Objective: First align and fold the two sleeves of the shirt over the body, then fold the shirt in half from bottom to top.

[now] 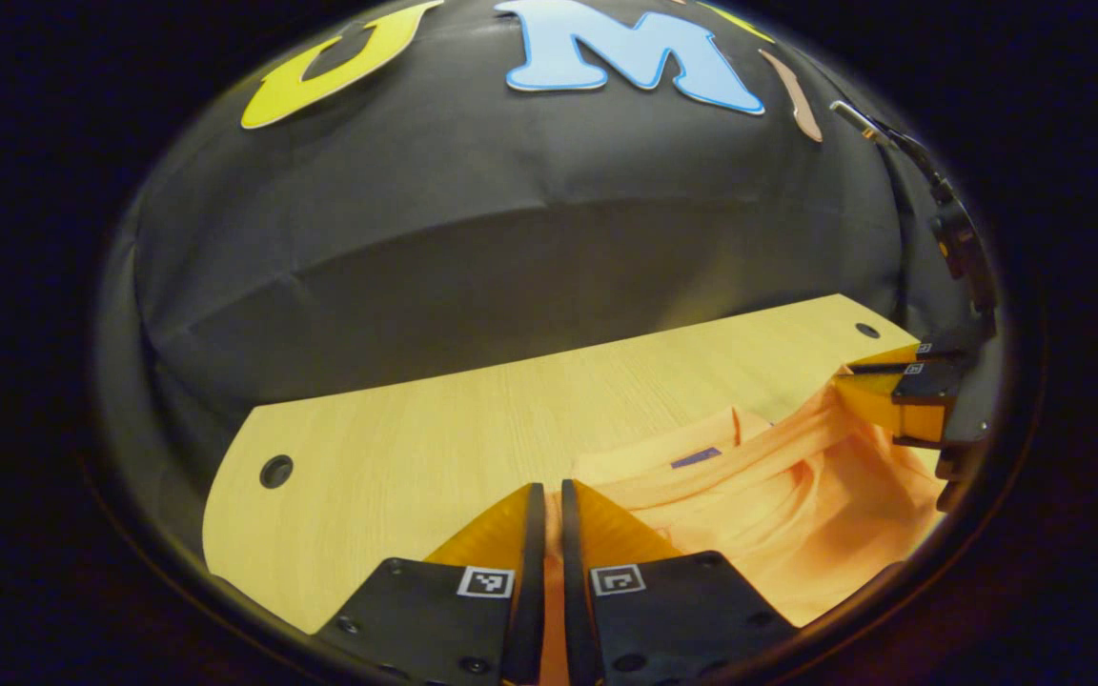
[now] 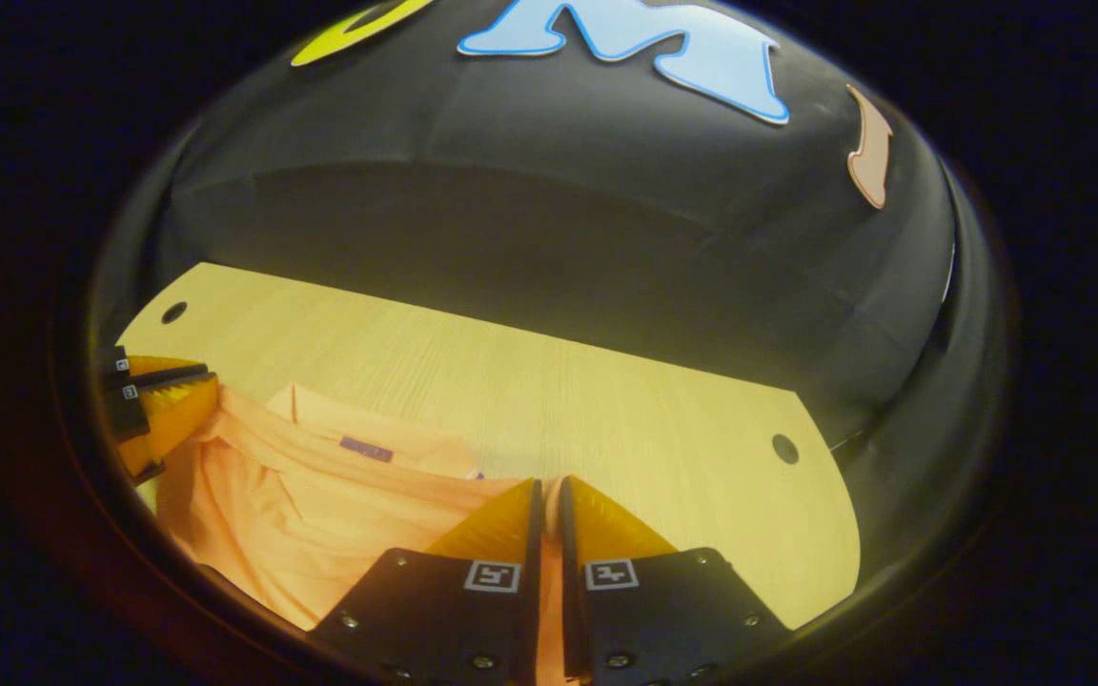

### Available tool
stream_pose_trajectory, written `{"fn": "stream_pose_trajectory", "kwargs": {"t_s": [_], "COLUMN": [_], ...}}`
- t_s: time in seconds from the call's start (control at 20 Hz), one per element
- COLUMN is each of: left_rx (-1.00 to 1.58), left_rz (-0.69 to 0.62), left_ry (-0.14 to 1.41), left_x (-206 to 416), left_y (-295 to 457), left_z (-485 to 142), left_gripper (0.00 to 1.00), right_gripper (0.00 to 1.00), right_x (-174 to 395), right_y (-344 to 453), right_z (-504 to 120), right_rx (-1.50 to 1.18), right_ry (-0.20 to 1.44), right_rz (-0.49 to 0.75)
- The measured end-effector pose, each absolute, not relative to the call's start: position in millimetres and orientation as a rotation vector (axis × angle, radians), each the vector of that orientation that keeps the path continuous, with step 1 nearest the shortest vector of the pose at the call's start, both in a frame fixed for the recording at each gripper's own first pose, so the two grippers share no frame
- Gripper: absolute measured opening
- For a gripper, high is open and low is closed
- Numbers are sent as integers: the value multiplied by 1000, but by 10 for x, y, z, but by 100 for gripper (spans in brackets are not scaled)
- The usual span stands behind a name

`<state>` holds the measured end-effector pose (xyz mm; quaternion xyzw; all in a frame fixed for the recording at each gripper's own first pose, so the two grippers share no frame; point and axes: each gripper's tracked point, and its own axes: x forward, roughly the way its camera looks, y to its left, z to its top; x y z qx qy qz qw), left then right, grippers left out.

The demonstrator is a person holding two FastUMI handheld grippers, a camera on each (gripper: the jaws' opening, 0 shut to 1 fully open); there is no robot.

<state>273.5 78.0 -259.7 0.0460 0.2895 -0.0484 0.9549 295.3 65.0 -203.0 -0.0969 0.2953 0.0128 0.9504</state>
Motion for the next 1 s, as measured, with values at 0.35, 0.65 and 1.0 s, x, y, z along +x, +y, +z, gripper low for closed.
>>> {"fn": "stream_pose_trajectory", "kwargs": {"t_s": [0.35, 0.65, 1.0], "left_rx": [100, 86, 79], "left_rz": [-94, -78, -24], "left_ry": [547, 437, 313], "left_x": [2496, 2100, 1442], "left_y": [714, 612, 432], "left_z": [-2229, -1572, -944], "left_gripper": [58, 78, 96], "right_gripper": [44, 75, 77], "right_x": [2750, 2341, 1605], "right_y": [671, 554, 232], "right_z": [-1698, -1094, -484], "right_rx": [-188, -64, -72], "right_ry": [545, 424, 266], "right_rz": [61, 73, 46]}}
